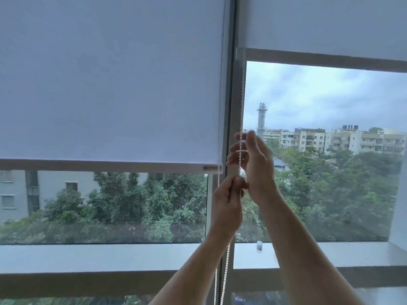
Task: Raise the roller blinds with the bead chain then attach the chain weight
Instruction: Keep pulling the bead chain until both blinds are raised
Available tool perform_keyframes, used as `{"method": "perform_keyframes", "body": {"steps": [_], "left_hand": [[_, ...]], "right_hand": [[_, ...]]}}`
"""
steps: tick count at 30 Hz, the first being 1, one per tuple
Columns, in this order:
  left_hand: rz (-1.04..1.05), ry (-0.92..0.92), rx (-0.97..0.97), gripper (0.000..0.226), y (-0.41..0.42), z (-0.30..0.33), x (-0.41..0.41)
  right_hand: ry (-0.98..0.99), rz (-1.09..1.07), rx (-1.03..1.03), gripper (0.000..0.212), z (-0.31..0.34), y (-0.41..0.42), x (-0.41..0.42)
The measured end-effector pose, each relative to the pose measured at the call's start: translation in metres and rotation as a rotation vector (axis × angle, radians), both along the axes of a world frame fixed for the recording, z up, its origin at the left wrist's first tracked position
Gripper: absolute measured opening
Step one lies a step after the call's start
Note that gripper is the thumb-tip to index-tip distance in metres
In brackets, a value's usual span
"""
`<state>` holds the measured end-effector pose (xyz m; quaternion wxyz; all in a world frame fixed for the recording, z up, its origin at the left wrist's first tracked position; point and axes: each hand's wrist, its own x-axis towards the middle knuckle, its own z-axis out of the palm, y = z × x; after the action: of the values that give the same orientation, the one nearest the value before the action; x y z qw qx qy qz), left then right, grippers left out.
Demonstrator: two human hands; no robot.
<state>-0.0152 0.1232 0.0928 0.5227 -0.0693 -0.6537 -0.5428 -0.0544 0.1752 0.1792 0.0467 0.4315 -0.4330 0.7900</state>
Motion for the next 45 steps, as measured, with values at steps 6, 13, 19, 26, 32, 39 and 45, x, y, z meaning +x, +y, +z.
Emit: {"method": "perform_keyframes", "body": {"steps": [6,13,19,26,32,39,45], "left_hand": [[-0.021,-0.064,0.019,0.026,-0.007,-0.031,0.0],[-0.159,-0.134,-0.036,0.039,-0.027,0.0,0.009],[-0.169,0.111,0.034,0.029,-0.025,0.083,0.023],[-0.203,0.044,0.025,0.031,-0.008,0.122,0.026],[-0.053,0.137,0.034,0.032,-0.002,0.097,0.022],[-0.054,0.1,0.002,0.029,-0.001,0.051,0.009],[-0.035,0.088,0.007,0.027,-0.007,0.013,0.007]], "right_hand": [[0.042,-0.058,0.03,0.031,0.039,-0.008,0.019],[0.179,-0.211,-0.079,0.035,0.02,-0.009,0.022],[0.175,-0.239,-0.042,0.036,-0.03,-0.022,0.026],[0.164,-0.219,0.024,0.032,-0.089,-0.024,0.024],[0.098,-0.025,0.133,0.035,-0.087,-0.008,0.007],[0.034,0.075,-0.018,0.046,-0.01,0.001,0.001],[0.122,0.063,0.031,0.031,0.065,0.001,0.017]]}}
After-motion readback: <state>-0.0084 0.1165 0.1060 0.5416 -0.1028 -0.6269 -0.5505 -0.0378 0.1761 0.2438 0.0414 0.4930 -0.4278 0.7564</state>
